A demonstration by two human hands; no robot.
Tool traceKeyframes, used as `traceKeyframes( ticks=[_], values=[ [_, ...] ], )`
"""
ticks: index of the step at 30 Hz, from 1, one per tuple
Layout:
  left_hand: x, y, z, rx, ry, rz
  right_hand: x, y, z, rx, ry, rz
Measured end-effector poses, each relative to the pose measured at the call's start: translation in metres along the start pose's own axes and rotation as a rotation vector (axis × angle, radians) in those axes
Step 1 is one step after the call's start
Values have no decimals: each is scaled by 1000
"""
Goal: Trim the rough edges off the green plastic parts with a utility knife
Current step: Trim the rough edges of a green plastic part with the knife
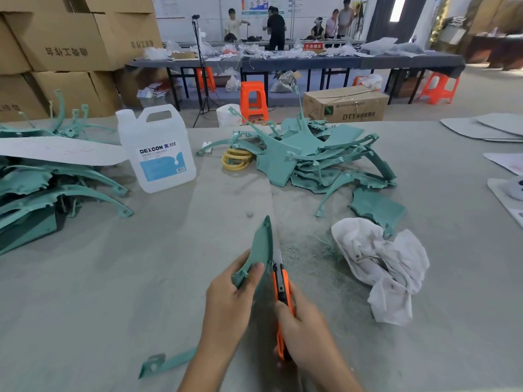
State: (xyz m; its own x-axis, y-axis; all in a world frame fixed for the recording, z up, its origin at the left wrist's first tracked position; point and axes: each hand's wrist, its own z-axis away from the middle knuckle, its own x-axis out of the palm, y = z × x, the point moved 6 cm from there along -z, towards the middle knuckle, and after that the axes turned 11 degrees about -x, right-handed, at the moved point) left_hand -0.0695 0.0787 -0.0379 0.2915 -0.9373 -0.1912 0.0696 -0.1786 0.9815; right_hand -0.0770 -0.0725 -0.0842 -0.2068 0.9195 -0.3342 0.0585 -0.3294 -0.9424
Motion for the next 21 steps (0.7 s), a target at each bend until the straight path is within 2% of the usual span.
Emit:
traceKeyframes(
  ticks=[4, 10, 21],
  values=[
    [-2, 3, 2, 35, 22, -115, -1, 3, -2, -31, 23, 87],
    [-3, 4, 5, 25, 43, -102, 0, 2, 6, 63, 69, -68],
    [1, 6, 10, 16, 129, -78, -2, -7, 5, 72, 54, 30]
  ],
)
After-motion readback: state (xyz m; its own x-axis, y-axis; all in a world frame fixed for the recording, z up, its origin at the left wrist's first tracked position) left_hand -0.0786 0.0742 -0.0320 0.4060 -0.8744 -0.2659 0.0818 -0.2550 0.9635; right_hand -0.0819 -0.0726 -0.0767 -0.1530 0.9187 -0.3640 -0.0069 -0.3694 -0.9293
